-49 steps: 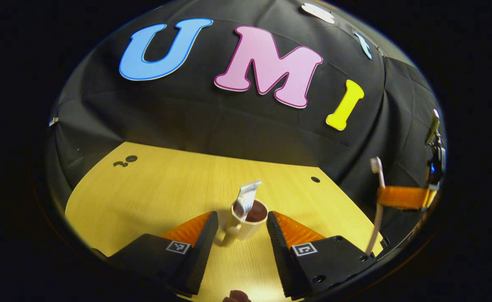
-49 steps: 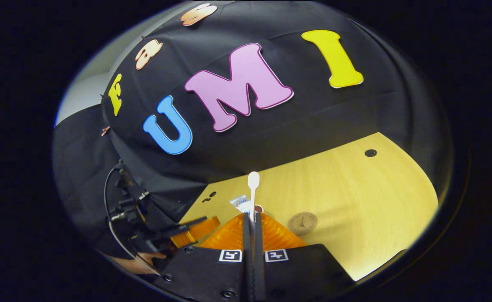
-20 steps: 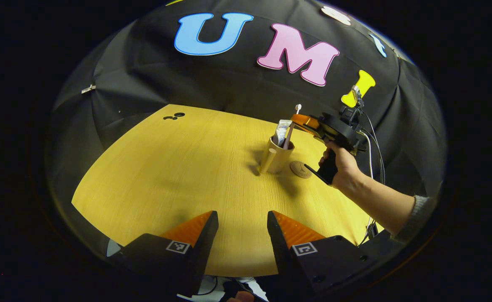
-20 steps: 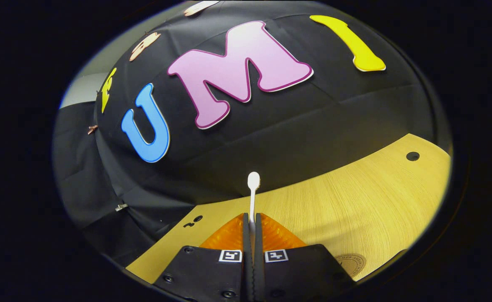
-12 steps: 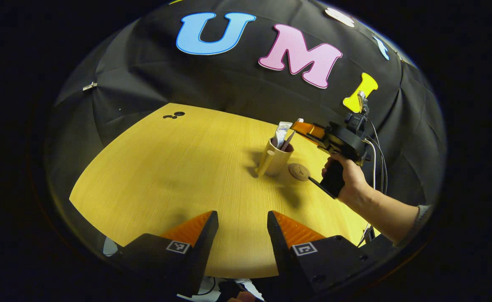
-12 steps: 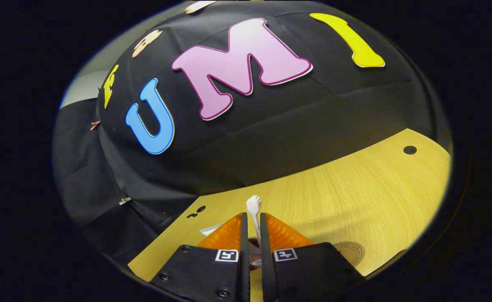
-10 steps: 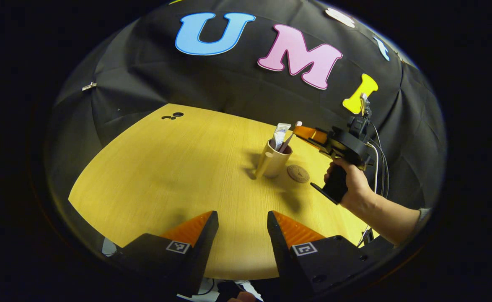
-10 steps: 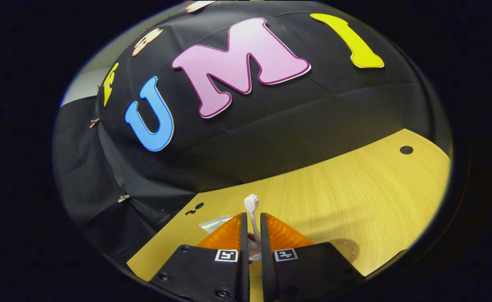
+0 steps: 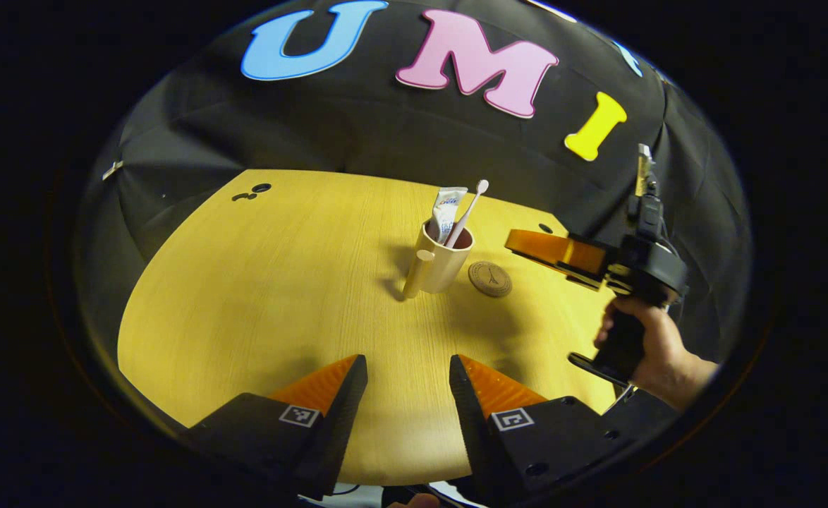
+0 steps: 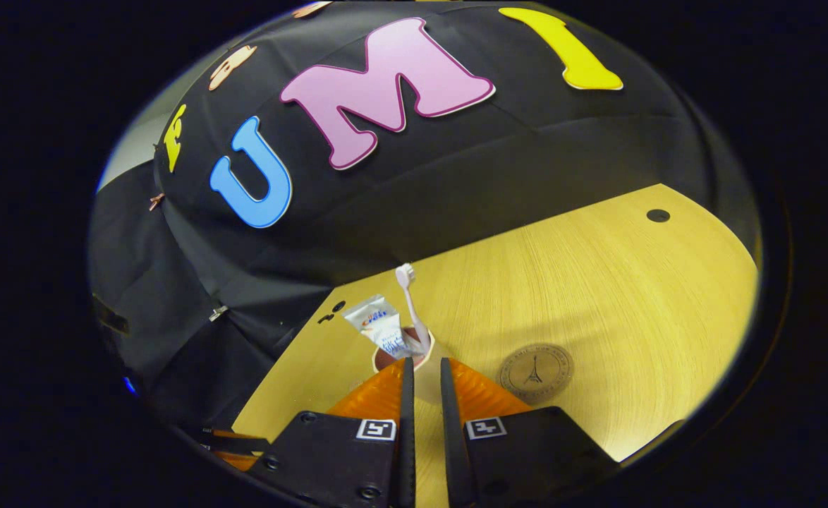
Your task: Put the toothbrush and toothpaste on the desktop into the cup, then pick up the cup and place it on the coaster on the desktop.
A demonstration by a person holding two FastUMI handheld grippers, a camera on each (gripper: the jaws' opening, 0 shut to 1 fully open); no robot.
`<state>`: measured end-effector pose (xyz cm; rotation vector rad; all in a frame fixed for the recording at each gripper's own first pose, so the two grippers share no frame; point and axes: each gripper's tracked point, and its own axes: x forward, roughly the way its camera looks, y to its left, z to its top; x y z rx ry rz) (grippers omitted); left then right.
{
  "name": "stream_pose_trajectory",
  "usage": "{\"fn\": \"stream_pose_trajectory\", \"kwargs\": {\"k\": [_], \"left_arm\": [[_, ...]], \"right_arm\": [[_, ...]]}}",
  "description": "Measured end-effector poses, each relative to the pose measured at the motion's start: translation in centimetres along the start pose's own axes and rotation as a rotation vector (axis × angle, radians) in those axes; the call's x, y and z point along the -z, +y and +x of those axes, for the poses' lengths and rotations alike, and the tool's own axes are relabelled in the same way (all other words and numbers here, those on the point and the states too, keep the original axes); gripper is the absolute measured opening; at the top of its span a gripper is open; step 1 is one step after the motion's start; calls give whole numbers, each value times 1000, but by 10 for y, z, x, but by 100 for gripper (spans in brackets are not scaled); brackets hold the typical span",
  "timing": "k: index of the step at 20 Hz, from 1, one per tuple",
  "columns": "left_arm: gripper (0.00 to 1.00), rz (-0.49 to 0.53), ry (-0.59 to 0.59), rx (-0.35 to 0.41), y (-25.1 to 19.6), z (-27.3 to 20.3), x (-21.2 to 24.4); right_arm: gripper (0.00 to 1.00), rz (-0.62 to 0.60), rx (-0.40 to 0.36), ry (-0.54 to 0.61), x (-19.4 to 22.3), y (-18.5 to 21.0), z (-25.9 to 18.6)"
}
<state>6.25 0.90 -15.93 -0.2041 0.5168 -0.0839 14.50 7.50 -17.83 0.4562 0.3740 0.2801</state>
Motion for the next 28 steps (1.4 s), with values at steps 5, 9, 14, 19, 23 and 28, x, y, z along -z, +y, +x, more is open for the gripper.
{"fn": "stream_pose_trajectory", "kwargs": {"k": [5,9,14,19,23,28], "left_arm": [[73,70,132,37,-11,43,-10],[74,137,240,32,-12,71,-12],[74,213,283,24,-17,100,-39],[74,252,391,-17,-9,123,-50],[72,296,456,-12,-11,140,-47],[71,387,507,-45,-4,159,-51]], "right_arm": [[28,-15,-2,97,22,-30,-44],[41,-21,10,151,34,-59,-81],[36,4,56,201,53,-95,-113],[57,35,74,239,73,-114,-124],[57,63,75,254,78,-121,-124],[57,83,82,254,76,-136,-125]]}}
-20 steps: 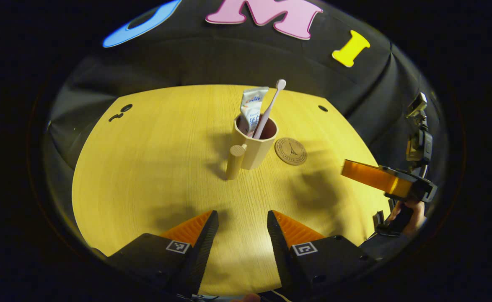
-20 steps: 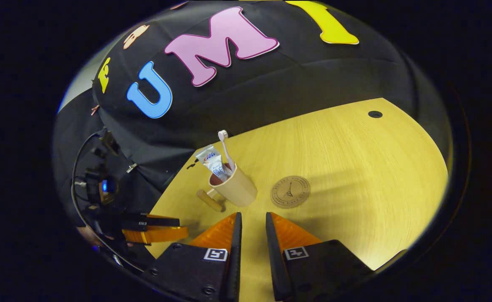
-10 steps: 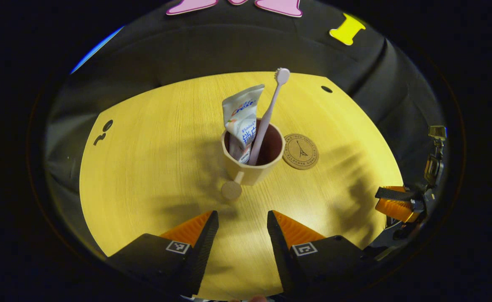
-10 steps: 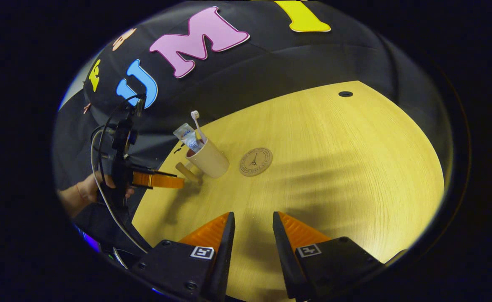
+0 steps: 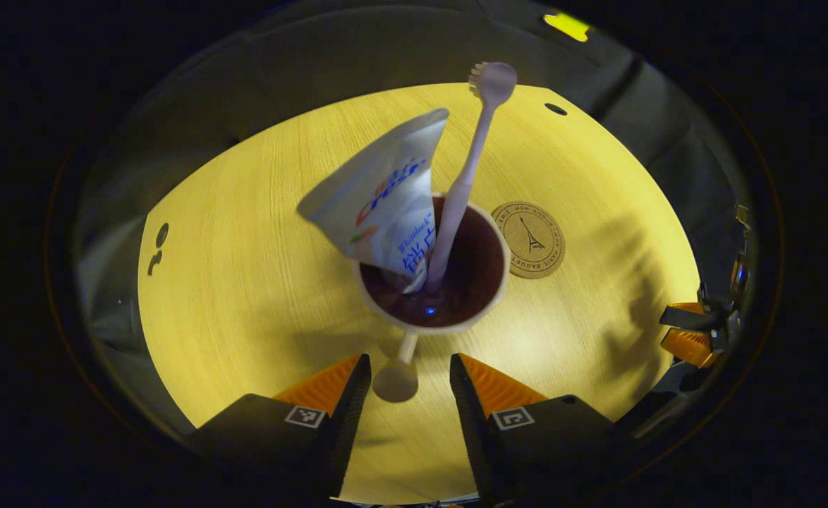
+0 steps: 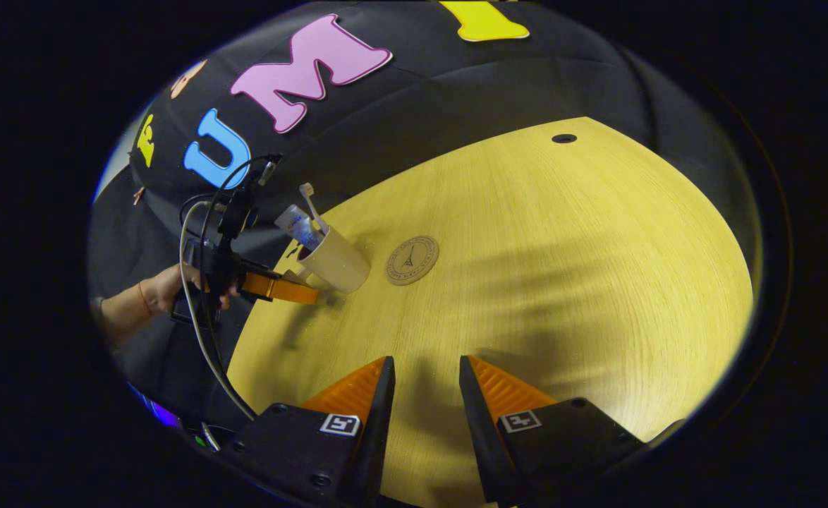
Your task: Put the toothbrush and toothpaste on the desktop into the cup, then pick up the cup and place it on the coaster on the desktop.
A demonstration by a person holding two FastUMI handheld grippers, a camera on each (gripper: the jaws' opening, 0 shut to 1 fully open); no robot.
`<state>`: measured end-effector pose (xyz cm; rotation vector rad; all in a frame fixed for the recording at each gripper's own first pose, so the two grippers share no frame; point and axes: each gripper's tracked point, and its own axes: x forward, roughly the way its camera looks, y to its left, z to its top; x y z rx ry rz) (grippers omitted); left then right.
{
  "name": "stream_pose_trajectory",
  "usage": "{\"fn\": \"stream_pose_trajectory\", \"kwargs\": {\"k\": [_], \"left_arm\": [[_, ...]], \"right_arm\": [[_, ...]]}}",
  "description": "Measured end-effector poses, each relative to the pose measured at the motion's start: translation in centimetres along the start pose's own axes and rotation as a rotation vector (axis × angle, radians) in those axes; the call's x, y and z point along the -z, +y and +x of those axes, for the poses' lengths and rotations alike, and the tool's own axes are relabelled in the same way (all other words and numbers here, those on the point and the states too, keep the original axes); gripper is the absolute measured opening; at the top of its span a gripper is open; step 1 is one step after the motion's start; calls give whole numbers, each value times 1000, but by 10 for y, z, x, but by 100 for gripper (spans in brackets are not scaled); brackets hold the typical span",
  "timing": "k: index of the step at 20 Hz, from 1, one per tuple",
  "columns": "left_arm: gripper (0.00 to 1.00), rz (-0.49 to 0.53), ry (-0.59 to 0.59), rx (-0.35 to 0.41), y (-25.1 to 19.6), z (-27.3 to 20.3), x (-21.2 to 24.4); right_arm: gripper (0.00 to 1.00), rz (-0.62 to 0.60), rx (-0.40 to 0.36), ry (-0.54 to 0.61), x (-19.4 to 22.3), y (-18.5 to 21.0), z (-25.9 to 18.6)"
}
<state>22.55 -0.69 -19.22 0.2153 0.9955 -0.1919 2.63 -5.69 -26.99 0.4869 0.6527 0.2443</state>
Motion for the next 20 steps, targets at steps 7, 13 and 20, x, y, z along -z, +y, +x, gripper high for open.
{"fn": "stream_pose_trajectory", "kwargs": {"k": [7,13,20], "left_arm": [[61,80,60,-19,7,7,-13],[28,71,63,-11,1,10,-13],[23,48,-23,9,-2,3,-21]], "right_arm": [[57,14,0,6,1,-7,2],[57,34,-8,17,12,-5,4],[57,38,3,11,13,-6,4]]}}
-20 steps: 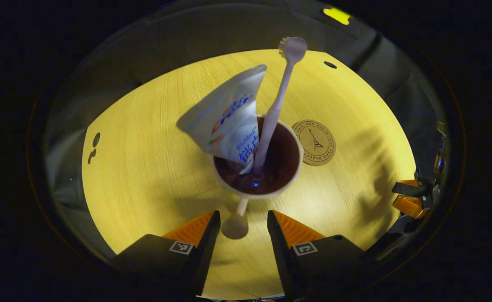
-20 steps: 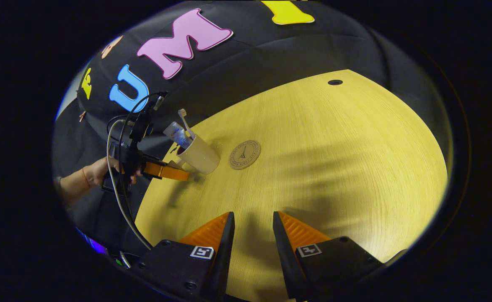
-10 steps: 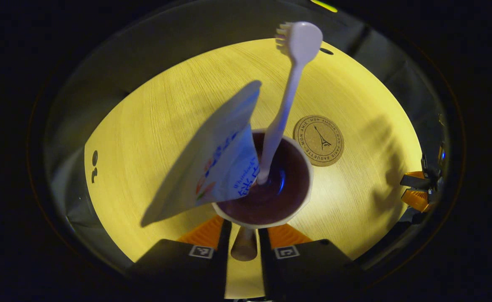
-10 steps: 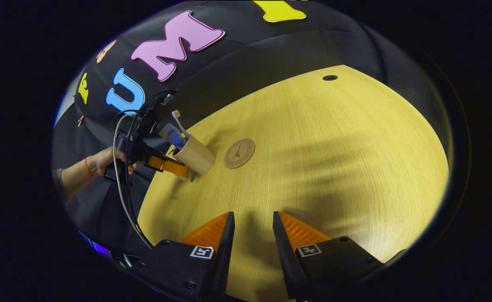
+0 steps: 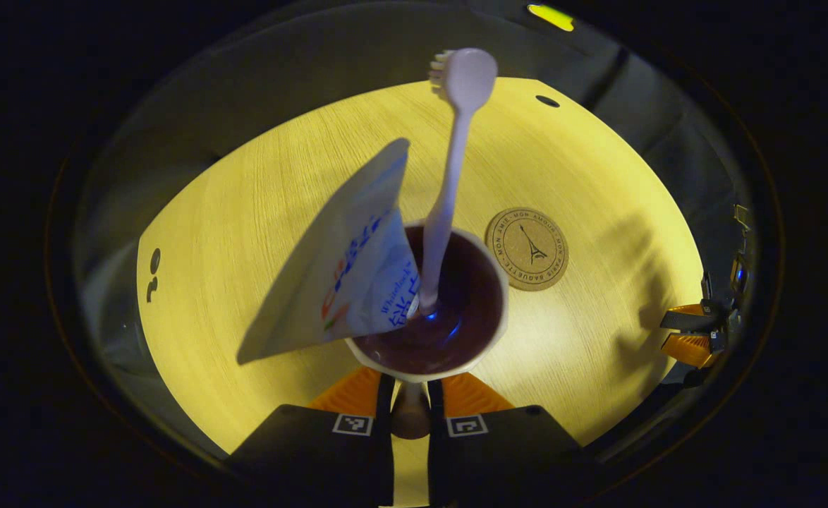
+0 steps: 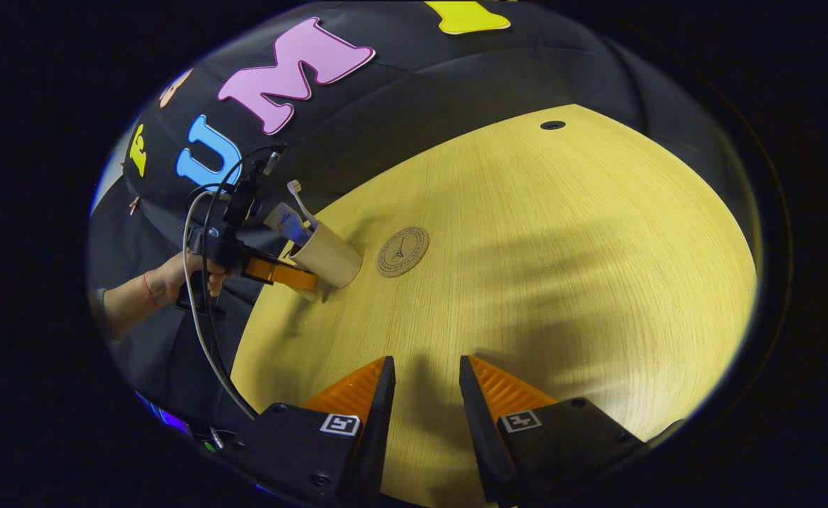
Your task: Put the toothbrush and toothpaste on the desktop into the cup, then pick up the cup and place it on the coaster on the desktop.
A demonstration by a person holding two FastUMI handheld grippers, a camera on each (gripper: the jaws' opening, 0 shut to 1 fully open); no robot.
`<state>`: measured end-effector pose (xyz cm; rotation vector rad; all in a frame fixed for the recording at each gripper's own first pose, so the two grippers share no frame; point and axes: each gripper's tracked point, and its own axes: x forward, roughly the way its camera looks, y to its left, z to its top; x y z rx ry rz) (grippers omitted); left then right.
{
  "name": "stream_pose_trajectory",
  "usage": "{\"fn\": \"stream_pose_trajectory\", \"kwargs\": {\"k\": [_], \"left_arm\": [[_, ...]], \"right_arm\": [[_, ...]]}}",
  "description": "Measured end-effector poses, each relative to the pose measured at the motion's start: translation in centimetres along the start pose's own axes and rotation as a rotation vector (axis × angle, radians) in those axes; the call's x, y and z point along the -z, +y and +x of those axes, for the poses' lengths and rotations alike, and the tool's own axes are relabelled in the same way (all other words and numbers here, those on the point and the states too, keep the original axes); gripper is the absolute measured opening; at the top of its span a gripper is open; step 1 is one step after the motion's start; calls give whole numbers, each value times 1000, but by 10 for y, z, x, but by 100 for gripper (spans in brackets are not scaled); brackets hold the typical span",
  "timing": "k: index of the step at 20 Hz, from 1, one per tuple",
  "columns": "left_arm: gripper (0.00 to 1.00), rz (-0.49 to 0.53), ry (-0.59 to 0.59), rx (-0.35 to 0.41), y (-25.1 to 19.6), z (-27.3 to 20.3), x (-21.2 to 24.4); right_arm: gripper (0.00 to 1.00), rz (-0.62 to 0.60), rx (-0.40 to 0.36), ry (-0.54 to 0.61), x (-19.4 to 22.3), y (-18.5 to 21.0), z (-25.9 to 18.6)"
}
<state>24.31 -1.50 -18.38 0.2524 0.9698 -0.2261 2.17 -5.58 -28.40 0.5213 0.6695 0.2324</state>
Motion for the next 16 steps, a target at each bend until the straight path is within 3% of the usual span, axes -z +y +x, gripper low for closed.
{"fn": "stream_pose_trajectory", "kwargs": {"k": [7,8,12,13,14,15,16], "left_arm": [[23,29,-40,3,-12,-17,-7],[19,34,-43,6,-15,-19,-9],[27,62,-56,27,-37,-23,-20],[23,71,-56,34,-43,-22,-24],[28,85,-56,39,-51,-21,-28],[23,99,-57,42,-57,-21,-31],[28,115,-57,46,-64,-19,-35]], "right_arm": [[57,-5,4,-8,1,2,-2],[57,-5,2,-10,1,2,-3],[57,-1,3,-22,0,1,-9],[57,1,5,-24,1,0,-11],[57,0,7,-26,1,-2,-12],[57,0,12,-28,0,-4,-14],[57,3,14,-32,-1,-6,-17]]}}
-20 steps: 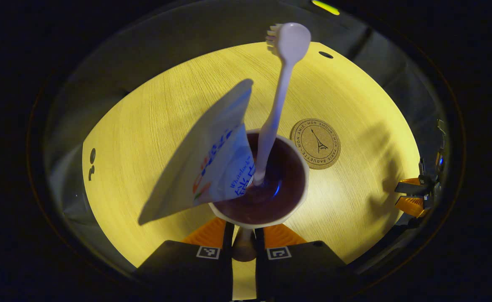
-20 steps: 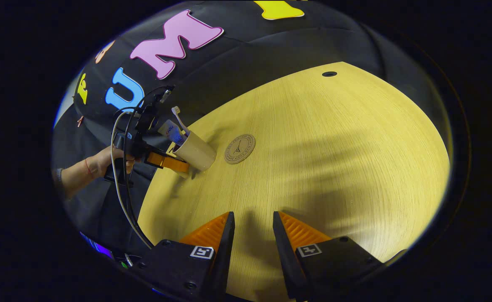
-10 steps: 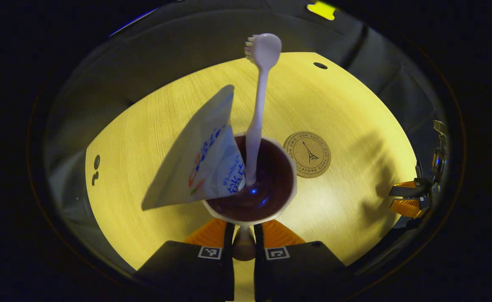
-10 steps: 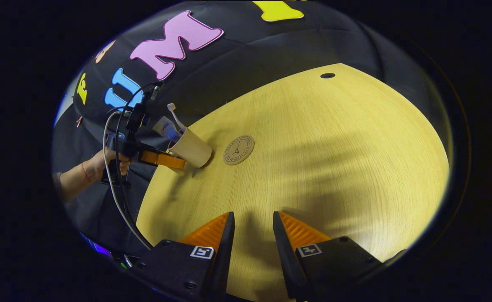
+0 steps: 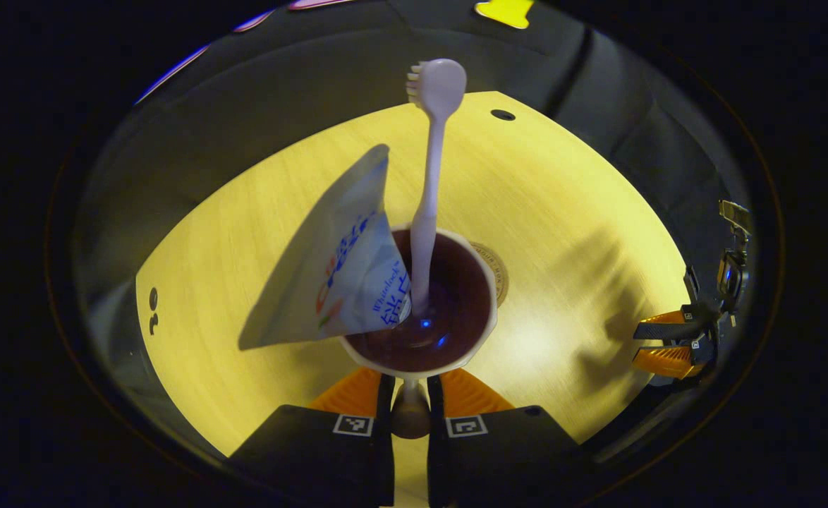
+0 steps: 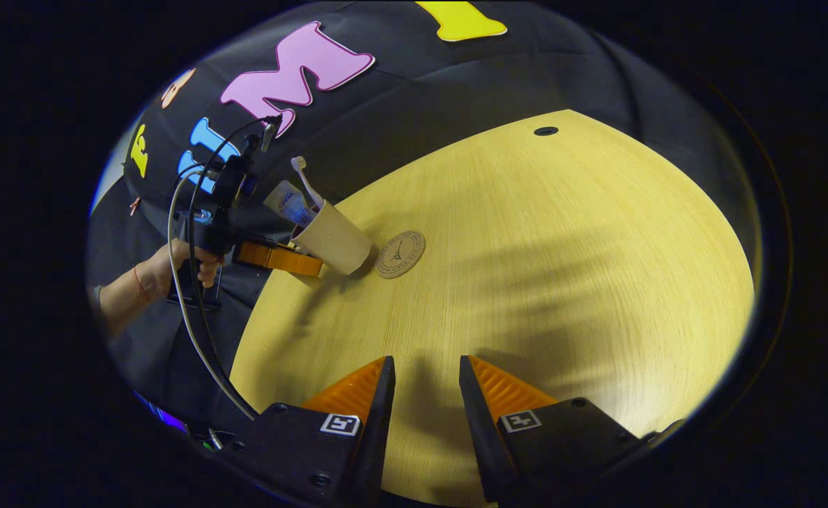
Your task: Put the toothbrush and toothpaste on the desktop into the cup, then pick up the cup and place it on the coaster on the desktop.
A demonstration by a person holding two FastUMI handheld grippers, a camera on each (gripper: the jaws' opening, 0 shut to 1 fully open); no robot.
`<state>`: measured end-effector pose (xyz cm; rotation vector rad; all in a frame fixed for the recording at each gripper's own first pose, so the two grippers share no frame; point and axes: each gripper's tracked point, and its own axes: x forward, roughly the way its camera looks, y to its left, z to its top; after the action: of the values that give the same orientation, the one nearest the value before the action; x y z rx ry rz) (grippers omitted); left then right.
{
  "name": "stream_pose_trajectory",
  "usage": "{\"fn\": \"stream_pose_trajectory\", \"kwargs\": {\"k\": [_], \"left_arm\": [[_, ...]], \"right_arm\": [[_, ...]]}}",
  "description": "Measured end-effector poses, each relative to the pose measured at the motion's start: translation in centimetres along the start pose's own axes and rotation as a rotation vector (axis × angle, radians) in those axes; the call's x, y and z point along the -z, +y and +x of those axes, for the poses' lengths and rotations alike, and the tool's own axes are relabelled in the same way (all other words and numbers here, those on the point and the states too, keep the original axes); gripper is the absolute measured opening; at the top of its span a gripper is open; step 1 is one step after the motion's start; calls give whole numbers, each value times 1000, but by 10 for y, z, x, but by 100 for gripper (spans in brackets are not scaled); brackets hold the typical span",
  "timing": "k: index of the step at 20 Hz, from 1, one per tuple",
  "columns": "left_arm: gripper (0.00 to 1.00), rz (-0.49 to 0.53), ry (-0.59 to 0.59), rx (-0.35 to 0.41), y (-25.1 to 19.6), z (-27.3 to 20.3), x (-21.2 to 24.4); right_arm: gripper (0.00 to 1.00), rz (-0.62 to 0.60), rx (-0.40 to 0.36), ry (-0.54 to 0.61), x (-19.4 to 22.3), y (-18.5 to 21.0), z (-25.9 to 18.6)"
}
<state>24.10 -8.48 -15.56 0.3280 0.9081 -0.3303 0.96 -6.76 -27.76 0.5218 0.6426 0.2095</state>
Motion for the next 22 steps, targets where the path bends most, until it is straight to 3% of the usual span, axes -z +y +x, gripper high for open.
{"fn": "stream_pose_trajectory", "kwargs": {"k": [6,8,9,10,15,16,17,20,21,22], "left_arm": [[23,76,2,9,-31,14,-23],[23,89,4,8,-37,18,-27],[28,92,7,9,-39,21,-29],[23,96,12,10,-41,23,-29],[23,89,23,-9,-41,29,-28],[28,83,20,-8,-41,30,-29],[23,79,20,-2,-42,30,-28],[25,80,29,6,-43,32,-25],[20,86,30,1,-44,33,-24],[26,93,22,-5,-45,33,-25]], "right_arm": [[57,42,22,-26,-5,-20,-11],[57,54,28,-34,-8,-25,-13],[57,58,31,-37,-8,-27,-14],[57,61,33,-39,-8,-28,-16],[57,72,30,-46,-8,-30,-18],[57,71,30,-48,-8,-31,-19],[57,71,30,-47,-6,-31,-20],[57,70,26,-42,-4,-30,-21],[57,69,22,-40,-3,-29,-21],[57,71,19,-42,-3,-29,-22]]}}
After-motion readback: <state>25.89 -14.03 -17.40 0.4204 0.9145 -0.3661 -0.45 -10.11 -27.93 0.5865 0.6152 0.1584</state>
